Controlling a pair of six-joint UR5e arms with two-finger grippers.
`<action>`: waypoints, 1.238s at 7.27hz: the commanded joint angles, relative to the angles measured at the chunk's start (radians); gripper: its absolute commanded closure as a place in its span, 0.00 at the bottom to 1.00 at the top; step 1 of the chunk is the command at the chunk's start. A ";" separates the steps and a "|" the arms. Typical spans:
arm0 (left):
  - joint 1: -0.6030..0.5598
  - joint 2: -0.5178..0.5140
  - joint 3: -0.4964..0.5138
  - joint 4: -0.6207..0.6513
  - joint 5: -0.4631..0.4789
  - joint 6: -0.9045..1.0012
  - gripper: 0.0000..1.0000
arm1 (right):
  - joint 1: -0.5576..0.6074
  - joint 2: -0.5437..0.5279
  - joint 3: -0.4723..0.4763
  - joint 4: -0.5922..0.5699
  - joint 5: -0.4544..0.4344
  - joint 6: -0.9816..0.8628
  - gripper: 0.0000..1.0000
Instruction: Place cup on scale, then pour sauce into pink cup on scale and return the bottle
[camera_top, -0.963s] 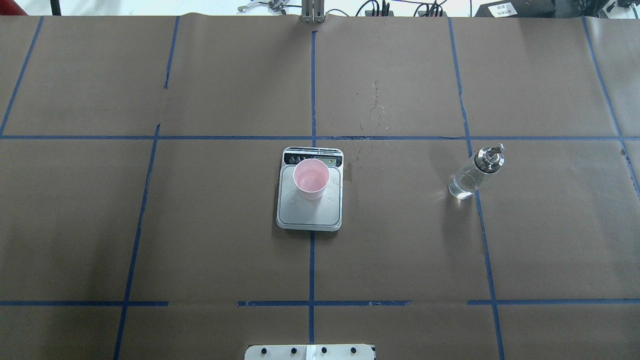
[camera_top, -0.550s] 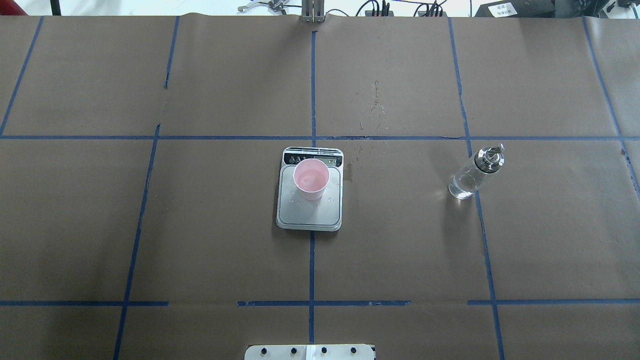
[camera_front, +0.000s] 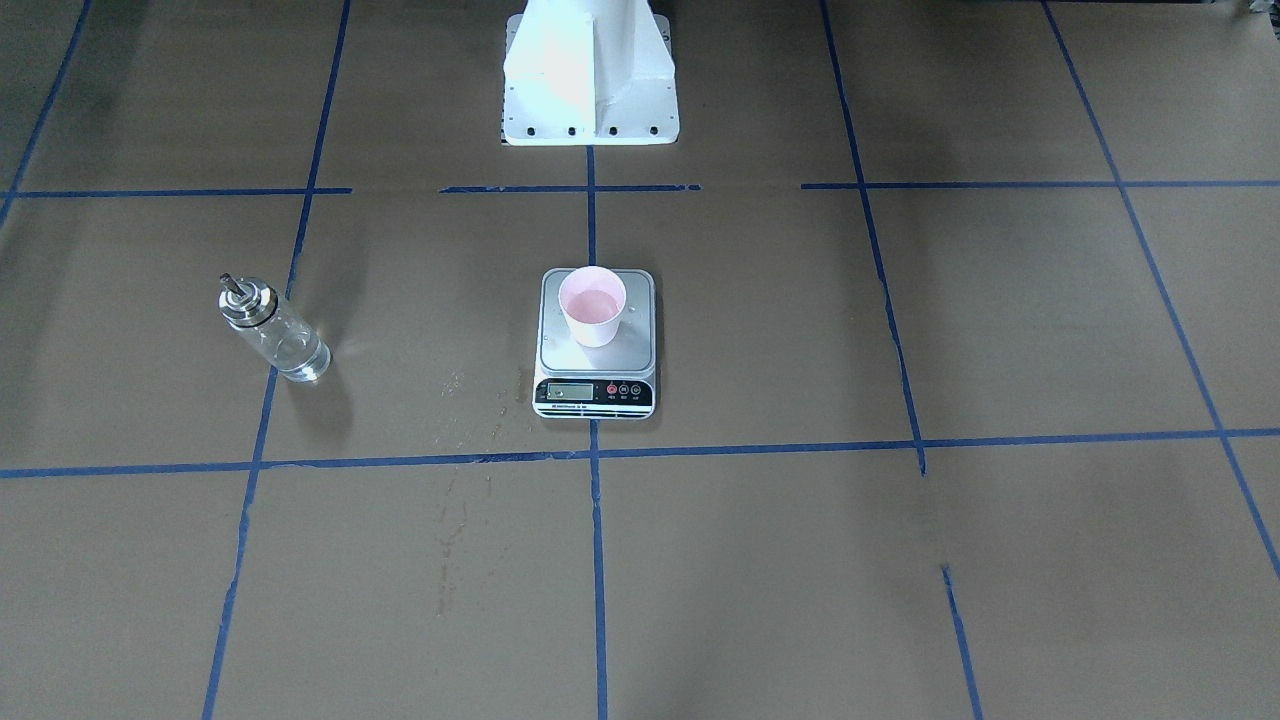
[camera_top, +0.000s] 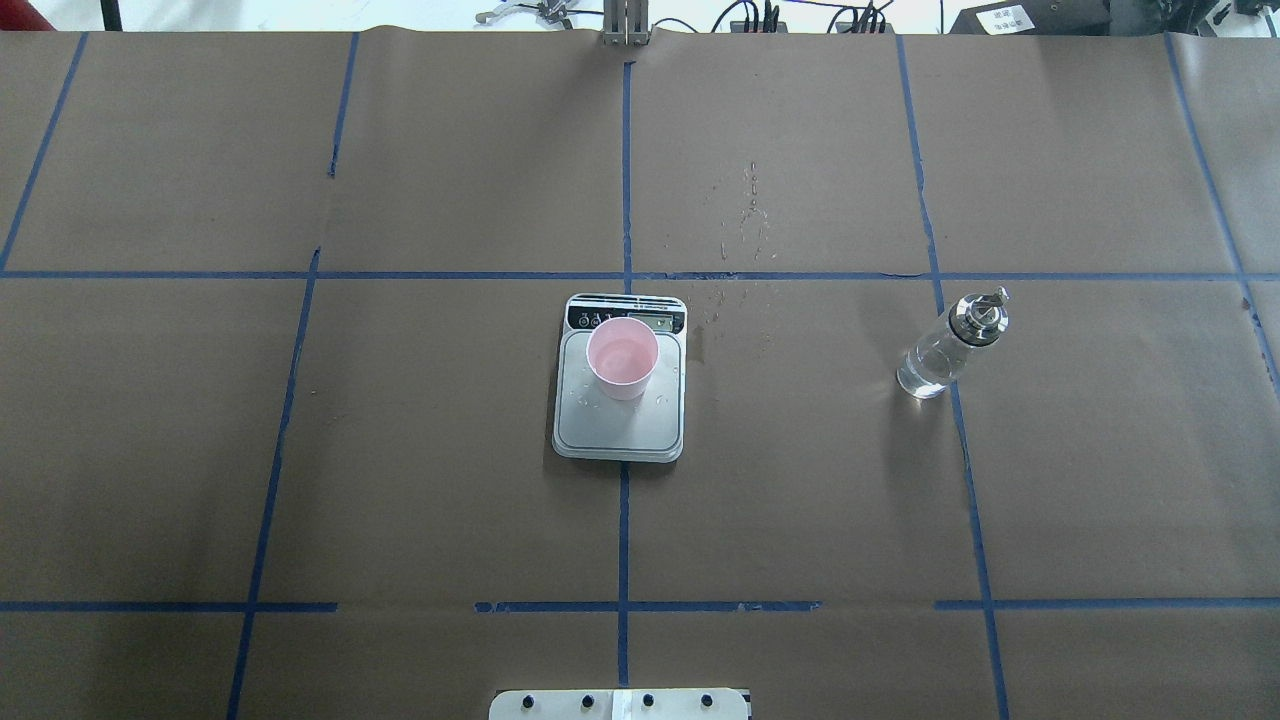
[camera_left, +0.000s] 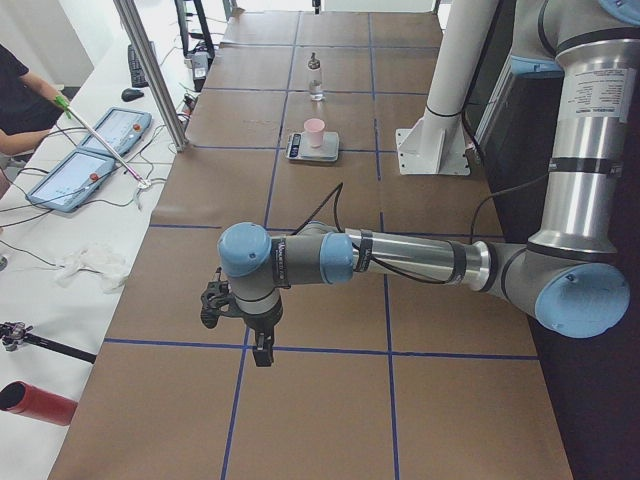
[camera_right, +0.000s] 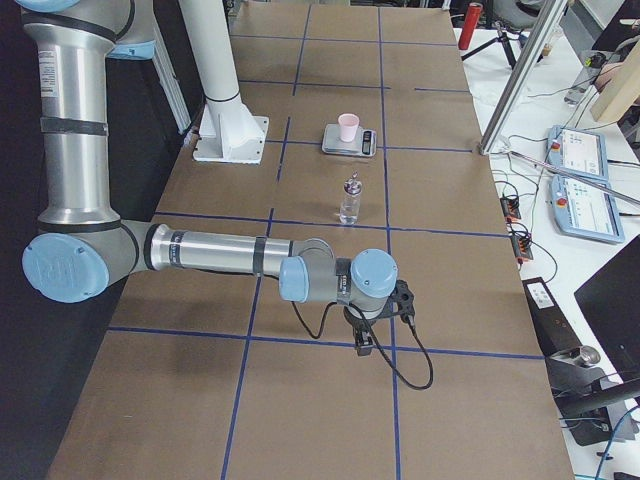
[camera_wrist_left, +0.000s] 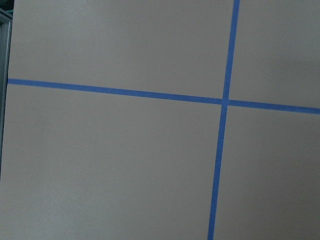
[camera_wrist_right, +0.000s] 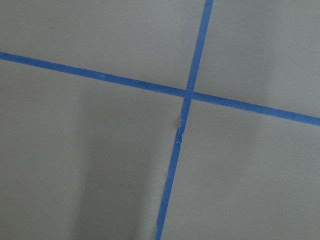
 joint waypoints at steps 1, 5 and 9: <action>0.044 0.002 0.060 -0.072 -0.003 0.009 0.00 | -0.018 0.033 0.015 -0.007 -0.058 0.005 0.00; 0.042 0.026 0.108 -0.129 -0.038 0.014 0.00 | -0.049 0.075 0.015 -0.081 -0.107 0.005 0.00; 0.042 0.025 0.068 -0.063 -0.102 0.009 0.00 | -0.052 0.076 -0.004 -0.083 -0.095 0.005 0.00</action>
